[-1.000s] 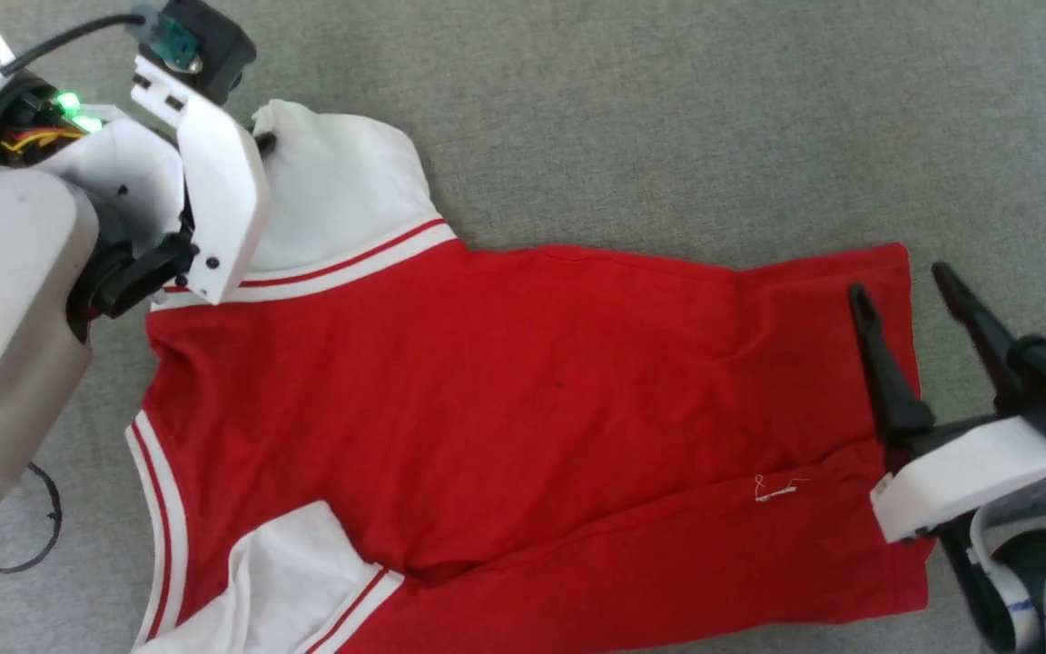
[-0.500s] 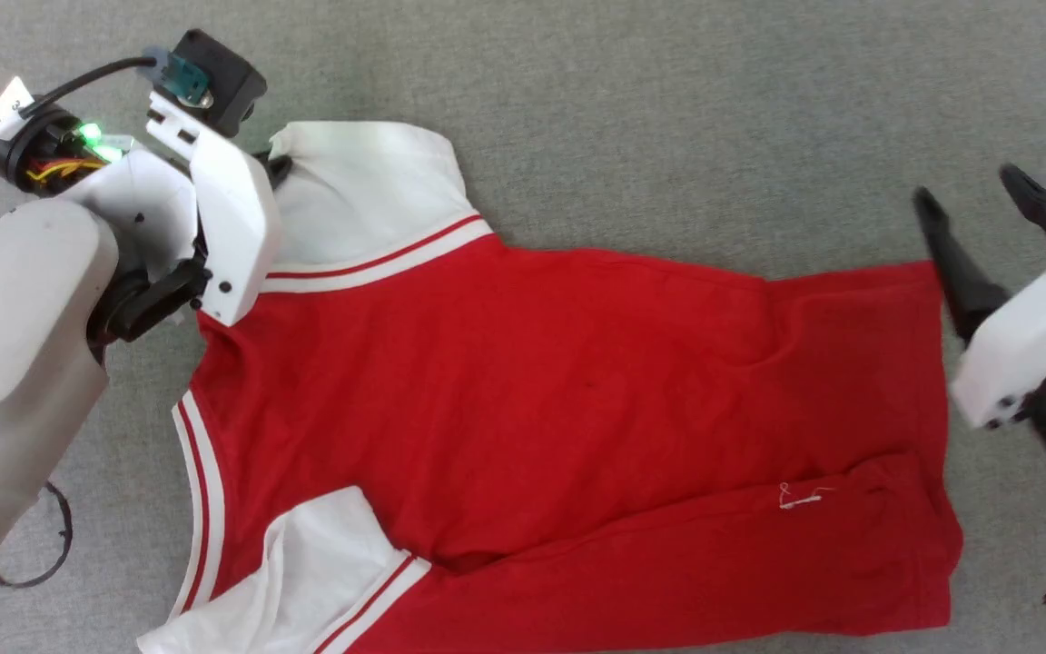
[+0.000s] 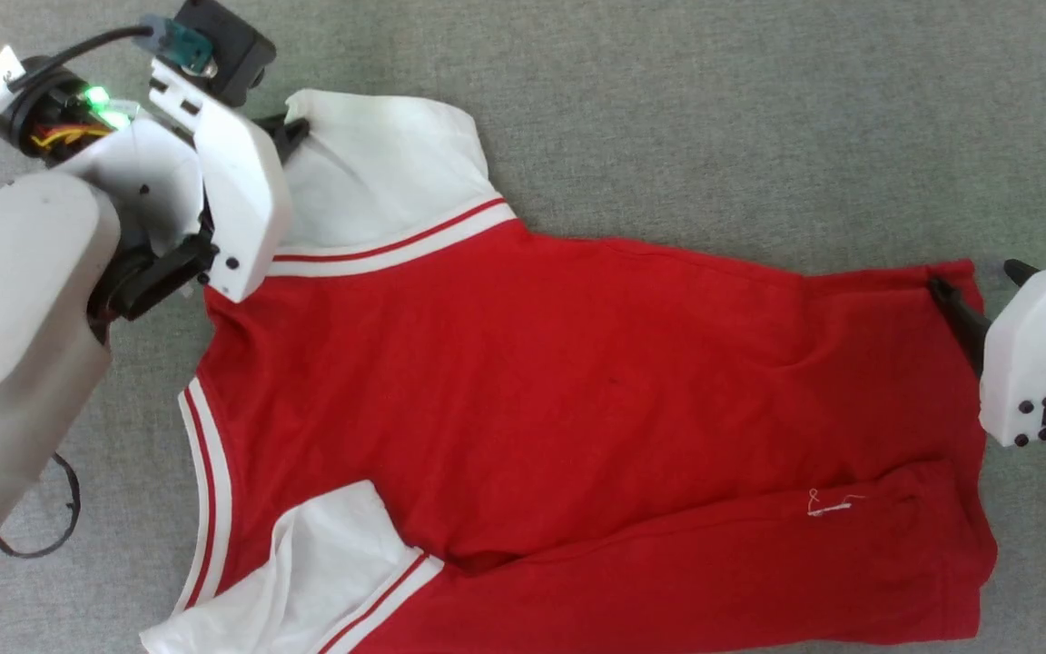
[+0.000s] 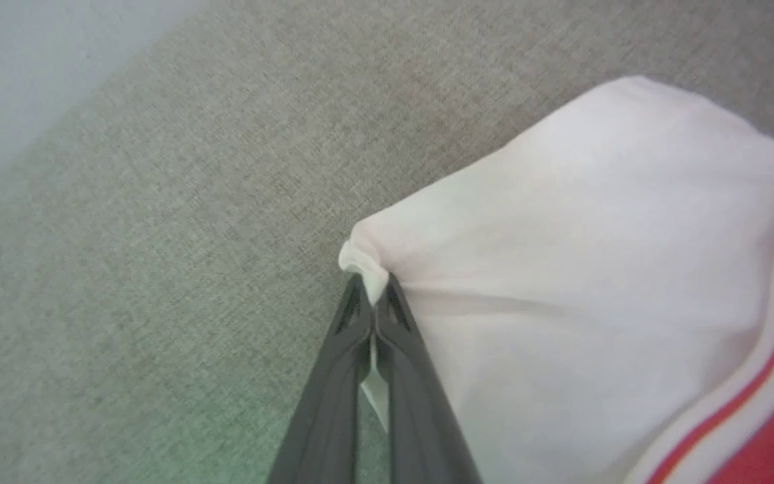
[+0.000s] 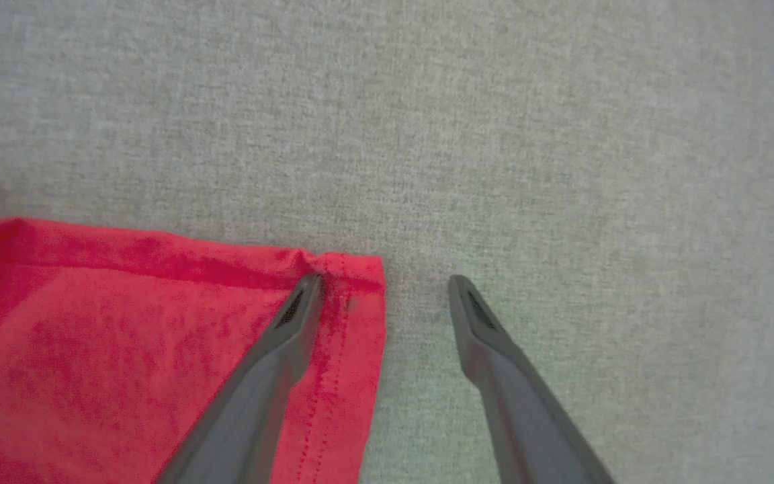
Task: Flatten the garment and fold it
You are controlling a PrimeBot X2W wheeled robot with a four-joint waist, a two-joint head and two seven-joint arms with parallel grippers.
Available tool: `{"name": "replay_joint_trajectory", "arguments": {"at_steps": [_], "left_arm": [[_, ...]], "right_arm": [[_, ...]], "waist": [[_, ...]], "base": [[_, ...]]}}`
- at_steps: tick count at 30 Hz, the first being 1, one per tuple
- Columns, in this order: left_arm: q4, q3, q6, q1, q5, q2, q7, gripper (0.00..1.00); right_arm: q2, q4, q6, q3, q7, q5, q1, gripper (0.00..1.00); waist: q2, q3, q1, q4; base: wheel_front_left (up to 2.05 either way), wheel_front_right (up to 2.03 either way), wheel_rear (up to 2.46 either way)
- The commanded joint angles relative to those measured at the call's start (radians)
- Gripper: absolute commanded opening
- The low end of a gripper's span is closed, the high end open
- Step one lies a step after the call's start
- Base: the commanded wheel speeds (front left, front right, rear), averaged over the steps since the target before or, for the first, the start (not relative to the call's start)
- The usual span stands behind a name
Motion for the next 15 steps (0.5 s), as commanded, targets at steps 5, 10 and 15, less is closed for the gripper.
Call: {"name": "replay_joint_trajectory", "arguments": {"at_steps": [5,10,15], "left_arm": [[0.034,-0.022,0.001,0.021,0.0,0.0,0.01,0.0],[0.041,0.003,0.006,0.021,-0.013,-0.011,-0.054,0.0],[0.038,0.034,0.021,0.029,0.004,-0.015,-0.185,0.0]], "right_arm": [[0.016,0.027,-0.001,0.005,0.0,0.009,0.007,0.0],[0.026,0.035,-0.001,-0.002,-0.054,-0.005,-0.009,0.0],[0.02,0.041,-0.001,-0.008,-0.145,-0.023,-0.019,0.0]], "waist": [[0.0,0.015,0.0001,0.008],[0.0,0.002,0.0001,0.015],[0.0,-0.044,0.0001,0.019]], "base": [[0.0,0.0,0.0],[0.0,0.0,0.0],[0.0,0.0,0.0]]}}
